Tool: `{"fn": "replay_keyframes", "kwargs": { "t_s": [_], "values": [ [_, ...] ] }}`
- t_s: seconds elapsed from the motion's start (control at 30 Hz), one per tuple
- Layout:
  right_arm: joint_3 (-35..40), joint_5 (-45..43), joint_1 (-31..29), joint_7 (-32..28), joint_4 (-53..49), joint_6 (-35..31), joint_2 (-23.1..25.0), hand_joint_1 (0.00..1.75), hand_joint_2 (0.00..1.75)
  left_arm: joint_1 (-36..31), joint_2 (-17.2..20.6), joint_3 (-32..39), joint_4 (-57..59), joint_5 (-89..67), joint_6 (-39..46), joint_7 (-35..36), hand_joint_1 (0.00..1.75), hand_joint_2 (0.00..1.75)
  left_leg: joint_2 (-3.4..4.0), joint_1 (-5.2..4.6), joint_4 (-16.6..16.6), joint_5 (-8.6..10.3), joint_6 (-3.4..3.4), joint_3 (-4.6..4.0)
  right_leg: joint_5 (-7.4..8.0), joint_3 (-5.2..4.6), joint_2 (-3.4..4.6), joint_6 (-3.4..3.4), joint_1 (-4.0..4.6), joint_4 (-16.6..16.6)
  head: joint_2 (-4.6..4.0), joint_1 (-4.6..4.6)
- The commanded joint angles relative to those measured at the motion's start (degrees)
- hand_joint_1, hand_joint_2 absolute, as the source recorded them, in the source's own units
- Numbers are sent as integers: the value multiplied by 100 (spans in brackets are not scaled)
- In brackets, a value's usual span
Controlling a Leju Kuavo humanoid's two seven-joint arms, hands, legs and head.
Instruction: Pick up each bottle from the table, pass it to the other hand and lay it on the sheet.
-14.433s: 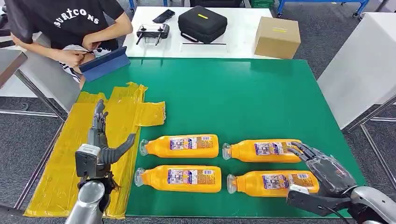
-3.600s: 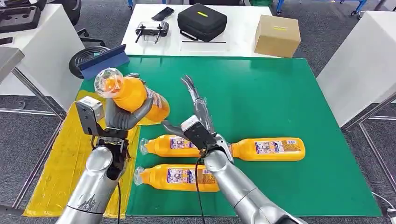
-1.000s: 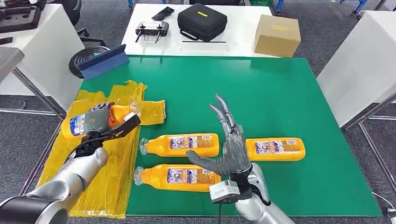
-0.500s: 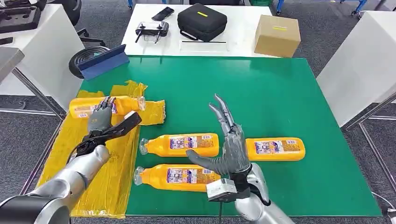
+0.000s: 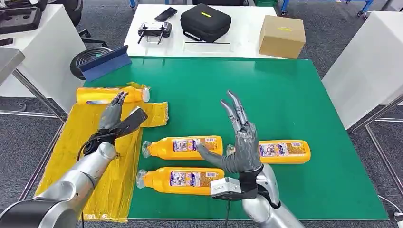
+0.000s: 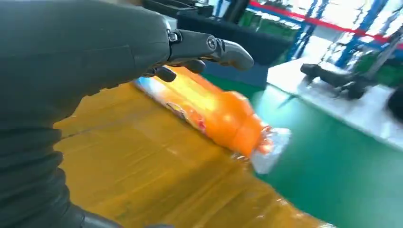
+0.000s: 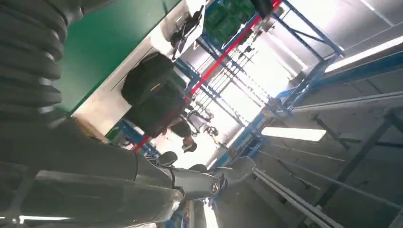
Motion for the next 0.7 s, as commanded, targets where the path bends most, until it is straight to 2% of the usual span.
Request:
{"fn": "replay_keyframes", "kwargs": {
  "t_s": [0.03, 0.07, 0.1, 0.2, 0.23, 0.37, 0.4, 0.57, 0.7],
  "values": [
    [-880, 2011, 344, 1221, -265, 366, -223, 0, 175, 1405, 20, -275, -3605, 1952, -1317, -325, 0, 175, -2, 4, -4, -4, -15, 9, -4, 12, -4, -9, 3, -7, 0, 2],
    [-934, 2125, 365, 1301, -254, 389, -267, 0, 175, 1597, 96, -366, -3935, 2097, -1366, -279, 0, 175, 4, 2, -6, -3, -12, 9, -1, 10, 2, -7, 2, -9, 0, -2],
    [-1075, 2789, 434, 1724, -195, 668, -351, 0, 175, 1908, 119, -369, -4389, 2367, -1369, -275, 0, 175, 9, 3, -5, -14, -22, 26, -9, 28, 6, -13, 2, -9, 0, 2],
    [-1209, 3083, 571, 1863, -194, 748, -493, 0, 175, 2237, 171, -388, -4772, 2689, -1519, -309, 0, 175, 15, 4, -8, -17, -22, 32, -9, 33, 11, -13, 3, -12, 0, 0],
    [-1273, 3433, 604, 2069, -163, 904, -600, 0, 175, 2343, 200, -382, -4855, 2802, -1556, -344, 0, 175, 10, 3, -6, -13, -19, 22, -8, 23, 5, -12, 2, -10, 0, 0],
    [-1302, 3429, 629, 2051, -167, 885, -661, 0, 175, 2390, 214, -385, -4873, 2822, -1558, -355, 0, 175, 2, 2, -2, -9, -15, 8, -5, 9, -1, -11, 2, -6, 0, 0],
    [-1325, 3793, 624, 2323, -143, 1053, -758, 0, 175, 2416, 223, -390, -4870, 2883, -1544, -384, 0, 175, 3, 6, 2, -14, -25, 18, -9, 21, -1, -17, 6, -5, 0, 0],
    [-1509, 4143, 475, 2690, 355, 1962, -1351, 0, 175, 2759, 178, -380, -5009, 3596, -2016, -581, 0, 175, -2, 1, -6, -7, -17, 17, -5, 18, -5, -13, 2, -12, 0, 0],
    [-1512, 4148, 443, 2688, 384, 1972, -1331, 0, 175, 2767, 172, -402, -5005, 3589, -2012, -574, 0, 175, 2, 1, -3, -12, -21, 24, -7, 26, -2, -15, 4, -11, 0, 0]
  ]
}}
